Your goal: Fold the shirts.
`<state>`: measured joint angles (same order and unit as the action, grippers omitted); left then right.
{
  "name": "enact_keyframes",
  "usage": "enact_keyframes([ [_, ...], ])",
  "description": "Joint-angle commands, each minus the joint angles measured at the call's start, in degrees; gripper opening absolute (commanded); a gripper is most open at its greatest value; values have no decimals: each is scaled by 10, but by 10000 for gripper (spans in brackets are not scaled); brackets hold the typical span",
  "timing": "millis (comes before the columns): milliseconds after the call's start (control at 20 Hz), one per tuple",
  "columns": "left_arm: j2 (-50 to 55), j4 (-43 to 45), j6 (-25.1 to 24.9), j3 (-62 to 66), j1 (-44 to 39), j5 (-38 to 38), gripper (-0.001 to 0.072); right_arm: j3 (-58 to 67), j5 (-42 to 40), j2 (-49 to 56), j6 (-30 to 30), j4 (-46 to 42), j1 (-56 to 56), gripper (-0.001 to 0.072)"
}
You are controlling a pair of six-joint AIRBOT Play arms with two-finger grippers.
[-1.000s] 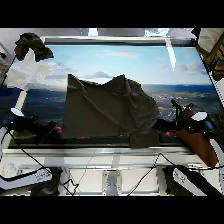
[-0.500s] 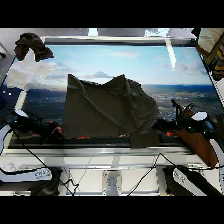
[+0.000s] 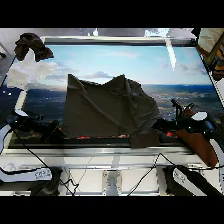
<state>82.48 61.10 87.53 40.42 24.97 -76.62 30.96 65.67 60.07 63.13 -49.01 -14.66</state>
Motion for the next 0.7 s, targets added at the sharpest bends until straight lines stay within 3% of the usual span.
enact_keyframes([
  [0,0,3,-4,0,0,14,330,0,0,0,0,0,0,21],
  [50,1,2,-10,0,0,15,562,0,0,0,0,1,0,21],
  [200,1,5,-10,0,0,16,578,0,0,0,0,2,0,21],
  [400,1,20,28,0,0,43,569,0,0,0,0,2,0,22],
  [450,1,19,29,0,0,51,493,0,0,0,0,2,0,21],
  [650,1,19,35,0,0,66,44,0,0,0,0,3,0,21],
])
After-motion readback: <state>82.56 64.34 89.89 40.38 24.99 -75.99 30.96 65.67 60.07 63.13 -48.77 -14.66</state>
